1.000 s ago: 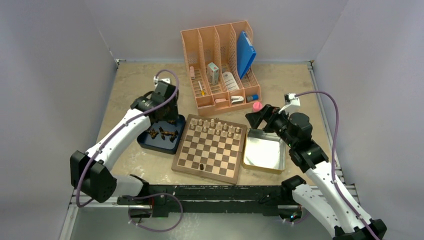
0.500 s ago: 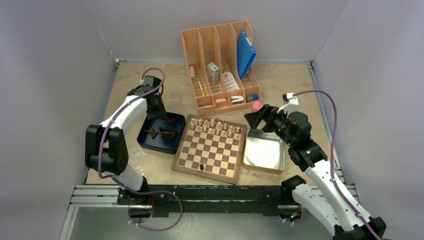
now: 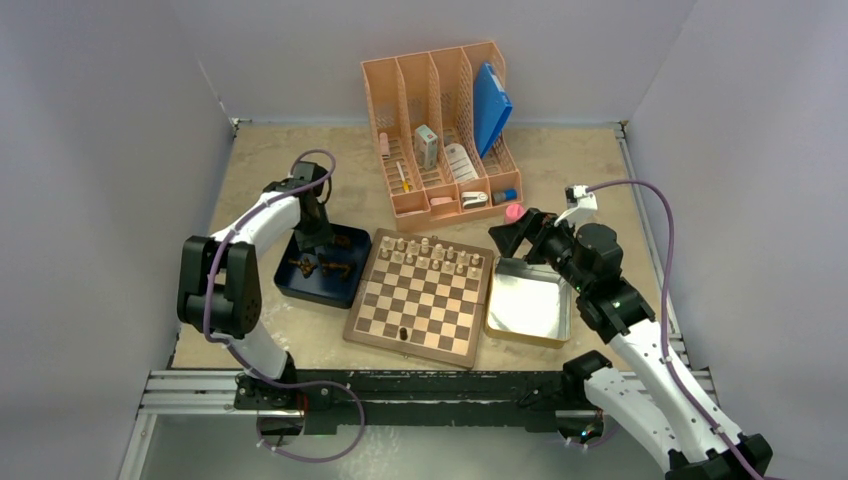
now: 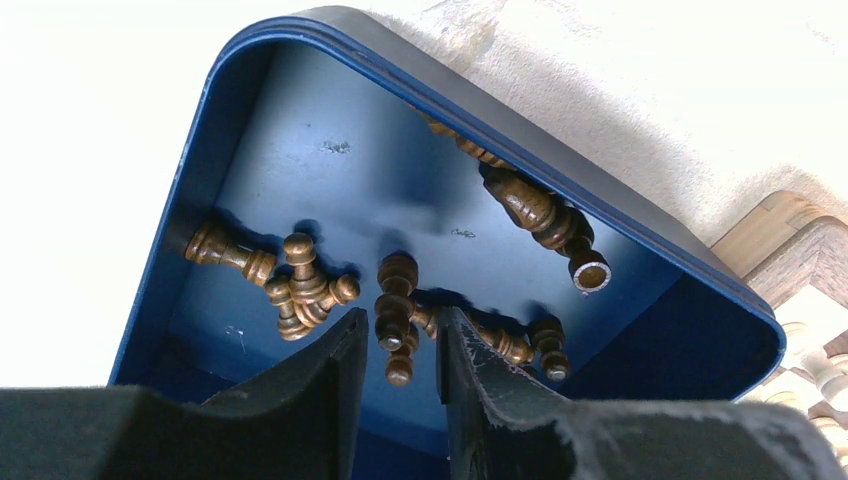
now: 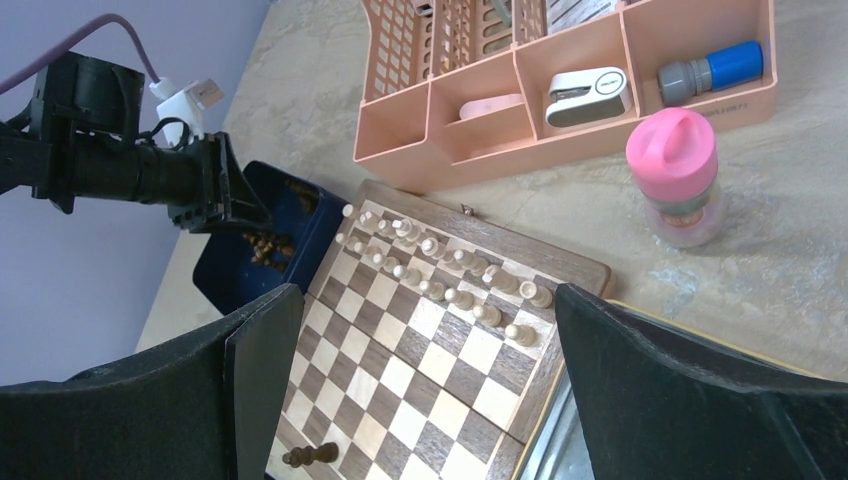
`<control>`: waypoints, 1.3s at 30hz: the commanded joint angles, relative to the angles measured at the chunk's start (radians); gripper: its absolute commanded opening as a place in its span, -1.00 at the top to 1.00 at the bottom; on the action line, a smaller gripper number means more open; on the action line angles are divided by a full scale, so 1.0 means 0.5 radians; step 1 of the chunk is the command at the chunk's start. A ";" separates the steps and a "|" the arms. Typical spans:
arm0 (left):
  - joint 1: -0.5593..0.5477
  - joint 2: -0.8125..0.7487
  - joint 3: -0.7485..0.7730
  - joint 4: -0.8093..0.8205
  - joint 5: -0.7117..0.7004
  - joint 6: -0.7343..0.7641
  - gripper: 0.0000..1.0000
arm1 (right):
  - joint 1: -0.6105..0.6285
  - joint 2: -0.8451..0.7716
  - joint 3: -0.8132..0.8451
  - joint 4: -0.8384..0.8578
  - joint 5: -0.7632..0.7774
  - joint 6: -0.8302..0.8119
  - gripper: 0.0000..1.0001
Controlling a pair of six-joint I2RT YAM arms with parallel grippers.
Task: Set up the chess pieces on the board
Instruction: Pick up the chess piece from the storage box.
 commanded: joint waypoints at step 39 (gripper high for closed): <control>-0.110 -0.225 0.151 -0.236 0.025 0.138 0.81 | -0.002 0.006 0.012 0.076 -0.062 -0.018 -0.96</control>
